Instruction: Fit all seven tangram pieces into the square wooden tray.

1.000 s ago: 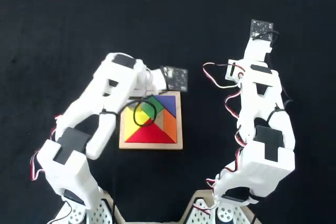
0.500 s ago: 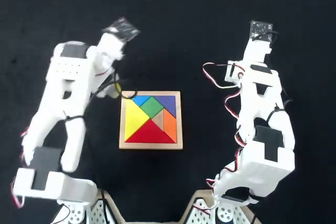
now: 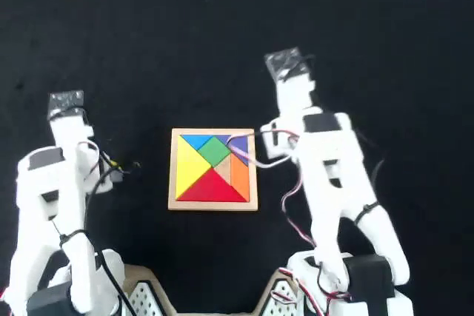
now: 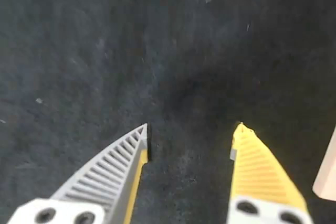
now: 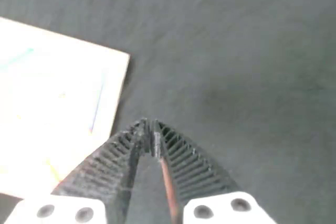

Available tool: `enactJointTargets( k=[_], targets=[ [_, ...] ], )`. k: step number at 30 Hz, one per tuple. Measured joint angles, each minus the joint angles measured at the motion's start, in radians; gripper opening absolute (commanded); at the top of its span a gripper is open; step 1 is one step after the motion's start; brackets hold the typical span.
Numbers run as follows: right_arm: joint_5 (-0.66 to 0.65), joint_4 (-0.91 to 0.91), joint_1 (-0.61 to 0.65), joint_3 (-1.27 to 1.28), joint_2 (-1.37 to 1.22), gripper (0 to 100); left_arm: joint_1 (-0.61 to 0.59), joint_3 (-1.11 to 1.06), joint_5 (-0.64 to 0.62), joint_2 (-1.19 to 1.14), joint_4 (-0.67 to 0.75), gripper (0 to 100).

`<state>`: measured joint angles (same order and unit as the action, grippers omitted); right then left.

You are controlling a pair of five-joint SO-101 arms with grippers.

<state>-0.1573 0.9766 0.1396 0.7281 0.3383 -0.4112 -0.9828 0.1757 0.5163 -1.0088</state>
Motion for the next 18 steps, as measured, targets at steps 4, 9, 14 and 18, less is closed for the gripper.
enactJointTargets(
  k=[4, 9, 14, 18],
  targets=[
    [0.0, -0.023, 0.026, 0.006, -0.055, 1.1, 0.005, -0.098, -0.011, 0.006, 0.092, 26],
    [0.0, -0.077, 0.029, -0.002, -0.21, 1.1, 0.012, -0.155, -0.038, 0.017, 0.169, 26],
    [0.002, -0.08, 0.031, -0.054, -0.33, 1.1, 0.014, -0.161, -0.038, 0.017, 0.175, 26],
    [0.0, -0.089, 0.075, -0.084, -0.338, 1.1, 0.014, -0.161, -0.038, 0.017, 0.175, 26]
  ],
)
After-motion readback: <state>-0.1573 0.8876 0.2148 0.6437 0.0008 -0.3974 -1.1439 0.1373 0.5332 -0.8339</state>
